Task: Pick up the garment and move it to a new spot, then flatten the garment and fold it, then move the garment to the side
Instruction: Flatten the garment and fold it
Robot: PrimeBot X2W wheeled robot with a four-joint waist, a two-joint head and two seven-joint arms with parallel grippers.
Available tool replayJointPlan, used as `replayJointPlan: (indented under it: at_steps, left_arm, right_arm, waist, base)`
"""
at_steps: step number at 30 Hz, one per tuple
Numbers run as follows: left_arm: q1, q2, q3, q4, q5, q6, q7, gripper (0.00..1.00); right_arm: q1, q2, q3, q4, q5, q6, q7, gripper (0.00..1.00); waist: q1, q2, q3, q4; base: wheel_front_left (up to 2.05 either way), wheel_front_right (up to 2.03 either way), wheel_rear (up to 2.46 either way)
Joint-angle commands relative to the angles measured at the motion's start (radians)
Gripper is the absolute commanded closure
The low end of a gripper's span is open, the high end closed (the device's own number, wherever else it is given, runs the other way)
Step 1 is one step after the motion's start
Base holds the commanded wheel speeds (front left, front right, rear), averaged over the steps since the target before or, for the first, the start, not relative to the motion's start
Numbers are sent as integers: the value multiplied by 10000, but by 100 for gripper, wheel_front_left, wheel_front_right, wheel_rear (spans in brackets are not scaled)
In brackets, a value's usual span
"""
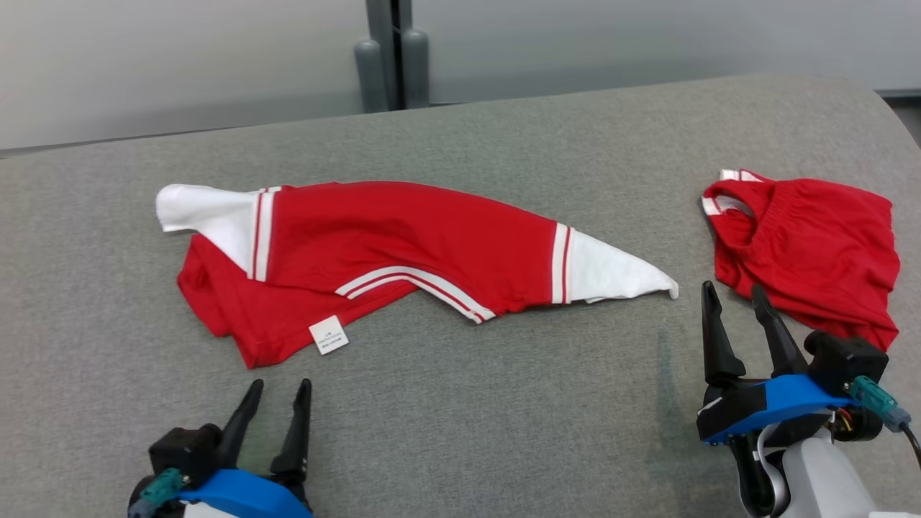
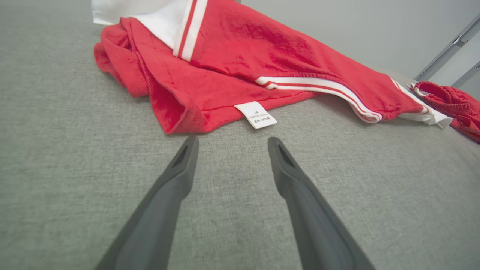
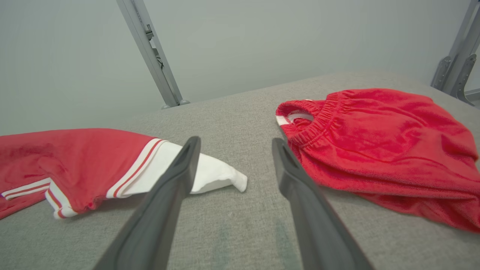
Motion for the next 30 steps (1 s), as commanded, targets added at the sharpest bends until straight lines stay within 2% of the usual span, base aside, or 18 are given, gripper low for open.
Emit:
replayJointPlan:
  at_steps: [1,9,22,23,24,25,26,27,30]
  left_arm:
    - [-129,117,118,37,-30,-10,2,0]
    - [-268,25,1589,73,524,-10,2,0]
    - [-730,322,1700,166,249,-10,3,0]
    - [-722,304,1634,219,206,-10,3,3]
    - [-748,319,1605,255,187,-10,3,13]
    - [-778,334,1571,288,164,-10,3,68]
    - [-803,346,1534,343,162,-10,3,96]
    - [-820,353,1479,411,111,-10,3,100]
    - [-872,367,1302,581,-34,-10,3,100]
  right_arm:
    - [157,-42,70,-106,111,1,-30,0]
    - [370,-37,283,-644,258,1,-30,0]
    - [268,-39,758,-995,476,1,-32,0]
    - [275,-40,776,-1022,468,1,-32,0]
    - [281,-40,805,-1046,446,1,-32,0]
    - [282,-39,825,-1056,420,1,-32,0]
    - [286,-39,840,-1073,401,1,-32,0]
    - [291,-39,853,-1083,384,1,-32,0]
    - [311,-39,900,-1127,276,1,-32,0]
  waist:
    - [-1,-1,42,-81]
    - [-1,-1,344,-448]
    - [-1,-1,715,-773]
    - [-1,-1,719,-788]
    - [-1,-1,725,-798]
    - [-1,-1,729,-805]
    - [-1,-1,728,-808]
    - [-1,-1,725,-809]
    - [-1,-1,715,-786]
  base:
    - [0,0,0]
    - [0,0,0]
    - [0,0,0]
    - [0,0,0]
    - [0,0,0]
    - [0,0,0]
    - [0,0,0]
    - [0,0,0]
    - [0,0,0]
